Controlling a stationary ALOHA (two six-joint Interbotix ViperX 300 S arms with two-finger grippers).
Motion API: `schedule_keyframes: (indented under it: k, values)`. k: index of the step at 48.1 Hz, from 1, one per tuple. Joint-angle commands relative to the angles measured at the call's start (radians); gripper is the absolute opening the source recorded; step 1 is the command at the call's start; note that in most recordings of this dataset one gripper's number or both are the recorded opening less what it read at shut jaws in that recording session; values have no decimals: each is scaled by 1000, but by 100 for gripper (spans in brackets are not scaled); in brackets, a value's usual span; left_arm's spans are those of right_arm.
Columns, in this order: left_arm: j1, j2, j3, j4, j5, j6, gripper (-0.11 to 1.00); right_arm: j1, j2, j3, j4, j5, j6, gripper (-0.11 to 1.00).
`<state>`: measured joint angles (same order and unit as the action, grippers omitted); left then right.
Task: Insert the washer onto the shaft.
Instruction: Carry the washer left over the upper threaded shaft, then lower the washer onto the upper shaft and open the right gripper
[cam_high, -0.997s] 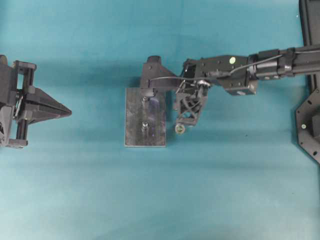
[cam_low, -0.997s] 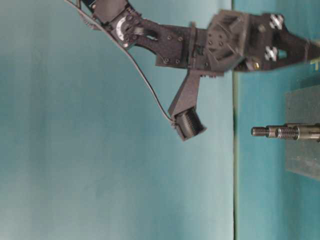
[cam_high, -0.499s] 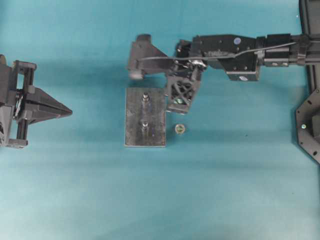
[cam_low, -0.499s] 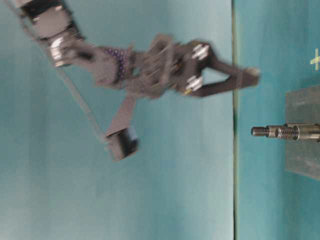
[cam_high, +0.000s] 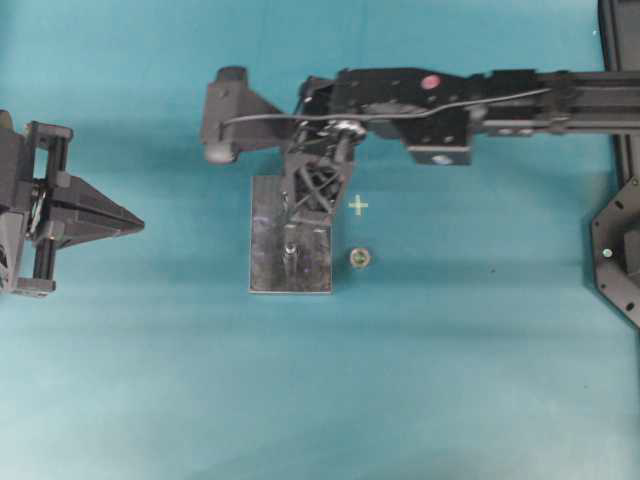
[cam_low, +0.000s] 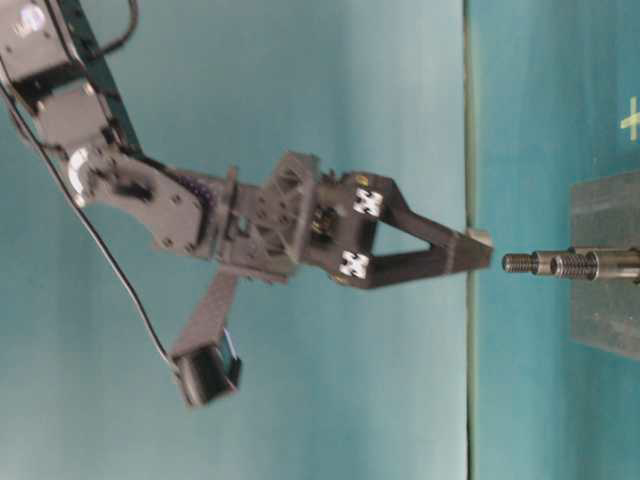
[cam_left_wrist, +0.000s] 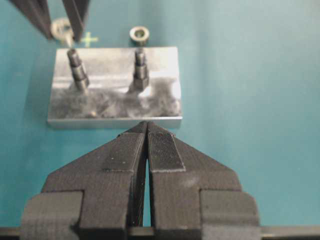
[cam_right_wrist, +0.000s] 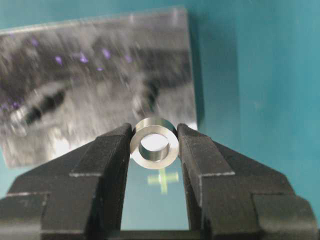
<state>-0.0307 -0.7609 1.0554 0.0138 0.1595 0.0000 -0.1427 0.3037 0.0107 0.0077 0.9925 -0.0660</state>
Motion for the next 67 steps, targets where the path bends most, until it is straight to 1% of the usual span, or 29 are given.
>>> schedule_keyframes:
  k: [1,10,19,27,51,53,58,60,61,63,67]
  values:
    - [-2,-2,-11,3,-11,-3,0,9,-9,-38,2,8,-12,33]
    - [-2,-5,-8,3,-11,-5,0,11,11,-44,2,6,-20,33]
    - [-2,-15,-3,3,-9,-5,0,6,25,-44,2,9,-20,33]
    - [-2,-29,5,3,-11,-5,0,3,31,-46,0,-11,-20,33]
    - [-2,-35,9,3,-9,-6,0,-17,46,-44,3,-5,-14,34]
    - [-2,-35,9,3,-11,-6,0,-17,48,-44,3,-5,-12,40]
    - [-2,-35,6,3,-11,-6,0,-17,49,-44,3,3,-14,72]
    - [-2,-35,5,3,-9,-6,0,-14,51,-46,8,5,-14,82]
    - [-2,-37,5,2,-9,-6,0,-12,52,-46,12,6,-14,86]
    - [-2,-37,5,3,-9,-6,0,-6,52,-46,28,11,-18,86]
    - [-2,-40,5,3,-9,-6,0,3,54,-46,55,12,-20,78]
